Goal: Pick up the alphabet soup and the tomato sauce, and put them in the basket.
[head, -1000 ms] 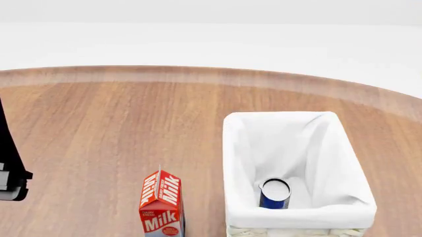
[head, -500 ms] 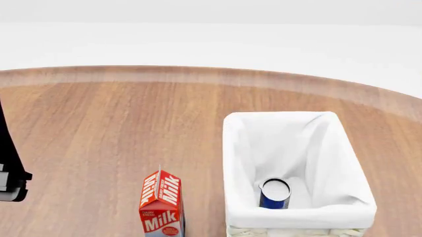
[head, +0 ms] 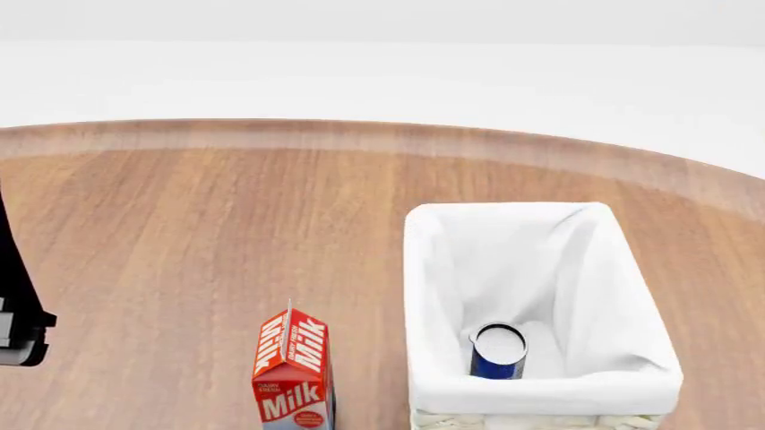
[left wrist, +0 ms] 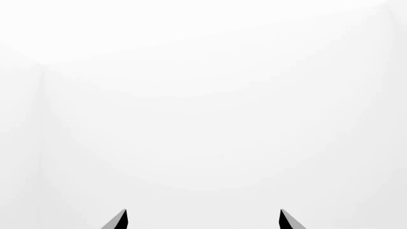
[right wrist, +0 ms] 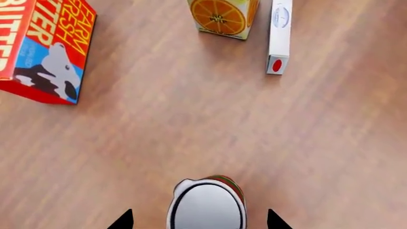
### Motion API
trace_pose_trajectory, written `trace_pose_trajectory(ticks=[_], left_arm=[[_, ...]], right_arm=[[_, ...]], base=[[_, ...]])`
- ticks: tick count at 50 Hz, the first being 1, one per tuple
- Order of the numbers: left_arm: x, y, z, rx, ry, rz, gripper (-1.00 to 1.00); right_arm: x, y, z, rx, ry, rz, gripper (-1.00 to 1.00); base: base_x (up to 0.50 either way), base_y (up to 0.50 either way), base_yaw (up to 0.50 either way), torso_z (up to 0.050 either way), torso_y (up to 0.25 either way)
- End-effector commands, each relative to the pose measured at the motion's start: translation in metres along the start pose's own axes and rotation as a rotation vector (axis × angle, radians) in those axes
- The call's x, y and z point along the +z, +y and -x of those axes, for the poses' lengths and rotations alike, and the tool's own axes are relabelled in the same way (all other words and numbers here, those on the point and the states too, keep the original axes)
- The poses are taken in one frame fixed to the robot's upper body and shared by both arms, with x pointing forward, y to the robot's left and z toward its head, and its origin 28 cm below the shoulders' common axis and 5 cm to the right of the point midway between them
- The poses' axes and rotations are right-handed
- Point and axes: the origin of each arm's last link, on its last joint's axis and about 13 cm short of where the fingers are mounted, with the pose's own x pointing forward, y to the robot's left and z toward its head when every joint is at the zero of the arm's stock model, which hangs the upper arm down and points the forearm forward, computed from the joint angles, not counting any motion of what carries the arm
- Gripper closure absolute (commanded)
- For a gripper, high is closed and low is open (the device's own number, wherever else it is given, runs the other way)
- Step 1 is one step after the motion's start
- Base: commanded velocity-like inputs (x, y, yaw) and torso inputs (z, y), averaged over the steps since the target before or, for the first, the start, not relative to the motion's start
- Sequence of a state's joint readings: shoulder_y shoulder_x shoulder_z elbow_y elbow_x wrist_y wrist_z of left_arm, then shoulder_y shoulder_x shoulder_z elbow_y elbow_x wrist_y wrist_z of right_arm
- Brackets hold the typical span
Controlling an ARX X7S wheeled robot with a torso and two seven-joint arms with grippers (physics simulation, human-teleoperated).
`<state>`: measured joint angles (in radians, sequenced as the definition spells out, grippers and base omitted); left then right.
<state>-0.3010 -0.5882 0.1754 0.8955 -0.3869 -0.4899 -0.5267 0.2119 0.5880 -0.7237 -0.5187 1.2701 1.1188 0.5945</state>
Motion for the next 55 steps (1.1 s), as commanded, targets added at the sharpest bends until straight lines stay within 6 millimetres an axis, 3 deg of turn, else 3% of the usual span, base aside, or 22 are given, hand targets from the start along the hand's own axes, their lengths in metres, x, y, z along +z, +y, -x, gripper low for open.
trace_pose_trajectory(ticks=[1,55], left_arm=[[0.0,0.0,0.0,0.001,0.0,-0.002,-1.0],[-0.003,0.0,0.002,-0.001,0.005,-0.002,-1.0]], right_arm=[[-0.003,0.003,-0.005,0.006,0.005,0.001,-1.0],[-0.021,0.0,-0.029,0.011,0.019,-0.038,-1.0]], base=[[0.0,0.0,0.0,0.0,0.0],[0.0,0.0,0.0,0.0,0.0]])
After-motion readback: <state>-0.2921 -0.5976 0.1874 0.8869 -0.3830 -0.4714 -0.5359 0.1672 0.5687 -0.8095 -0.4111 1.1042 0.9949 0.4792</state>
